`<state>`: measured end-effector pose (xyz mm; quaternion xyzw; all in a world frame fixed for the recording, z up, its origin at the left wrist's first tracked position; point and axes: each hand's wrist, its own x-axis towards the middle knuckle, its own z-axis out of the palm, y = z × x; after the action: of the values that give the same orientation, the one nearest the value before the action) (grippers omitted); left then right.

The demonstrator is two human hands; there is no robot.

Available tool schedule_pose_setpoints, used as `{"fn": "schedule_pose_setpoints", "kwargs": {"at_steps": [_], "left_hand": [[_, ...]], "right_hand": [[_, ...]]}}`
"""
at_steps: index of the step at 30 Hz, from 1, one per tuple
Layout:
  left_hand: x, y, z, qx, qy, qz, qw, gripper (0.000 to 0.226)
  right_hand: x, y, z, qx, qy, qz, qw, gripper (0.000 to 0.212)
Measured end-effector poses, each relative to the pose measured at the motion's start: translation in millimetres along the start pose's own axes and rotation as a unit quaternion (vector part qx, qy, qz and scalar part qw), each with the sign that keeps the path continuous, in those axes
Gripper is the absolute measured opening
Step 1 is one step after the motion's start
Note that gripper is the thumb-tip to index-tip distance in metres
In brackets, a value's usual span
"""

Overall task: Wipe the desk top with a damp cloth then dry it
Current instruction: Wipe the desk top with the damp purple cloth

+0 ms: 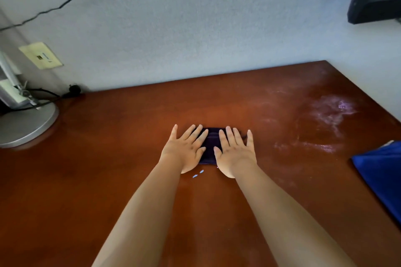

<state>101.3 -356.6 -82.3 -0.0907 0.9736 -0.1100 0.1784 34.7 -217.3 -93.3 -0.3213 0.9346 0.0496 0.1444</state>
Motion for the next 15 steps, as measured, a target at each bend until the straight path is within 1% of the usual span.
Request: {"fn": "schedule_pose_setpoints", "kwargs": {"at_steps": [6,11,15], "left_hand": [[-38,-5,17,-0.034,-0.012,-0.042,0.998,0.055],[-66,11,22,-0.076,-0.030,-0.076,0.994,0.056],[-84,20,24,-0.099,-0.027,-0.072,0.992,0.055]], "right_hand": [[-14,-20,1,-0.019,-0.013,-0.056,0.998,0.056],[-33,-19,5,-0.037,-0.025,-0.092,0.995,0.056],[-44,-12,-5,-0.019,-0.051,-0.127,0.990,0.056]]}}
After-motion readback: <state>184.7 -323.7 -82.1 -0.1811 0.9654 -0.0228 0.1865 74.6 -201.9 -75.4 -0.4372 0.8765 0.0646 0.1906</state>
